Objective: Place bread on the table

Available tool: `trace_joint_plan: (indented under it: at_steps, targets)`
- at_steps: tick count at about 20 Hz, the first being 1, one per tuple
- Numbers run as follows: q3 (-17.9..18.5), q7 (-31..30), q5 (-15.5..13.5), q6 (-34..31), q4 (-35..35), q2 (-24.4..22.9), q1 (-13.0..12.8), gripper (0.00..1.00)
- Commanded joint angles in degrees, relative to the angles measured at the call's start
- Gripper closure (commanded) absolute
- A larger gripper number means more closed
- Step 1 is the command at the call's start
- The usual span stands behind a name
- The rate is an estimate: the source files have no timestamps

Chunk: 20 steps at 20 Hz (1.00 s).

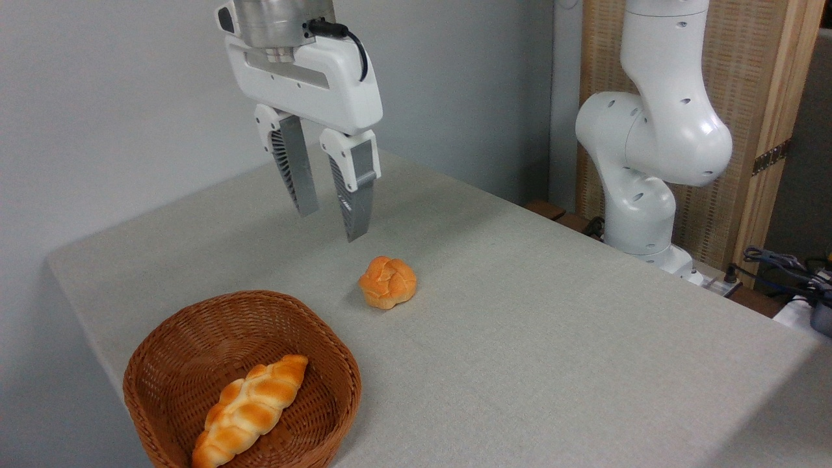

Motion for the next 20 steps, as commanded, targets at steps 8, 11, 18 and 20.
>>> trace_joint_plan:
  at_steps: [8, 11, 18, 20]
  targets:
    - [0.61, 0.78, -2.88, 18.17, -0.25, 4.6, -0.86, 0.0]
    - [0.26, 1.04, -2.35, 21.16, -0.25, 6.45, -0.86, 0.0]
    - [-0.18, 1.04, -2.35, 23.37, 0.01, 8.48, -0.86, 0.0]
    - [-0.44, 1.04, -2.35, 23.37, -0.08, 8.57, -0.95, 0.0]
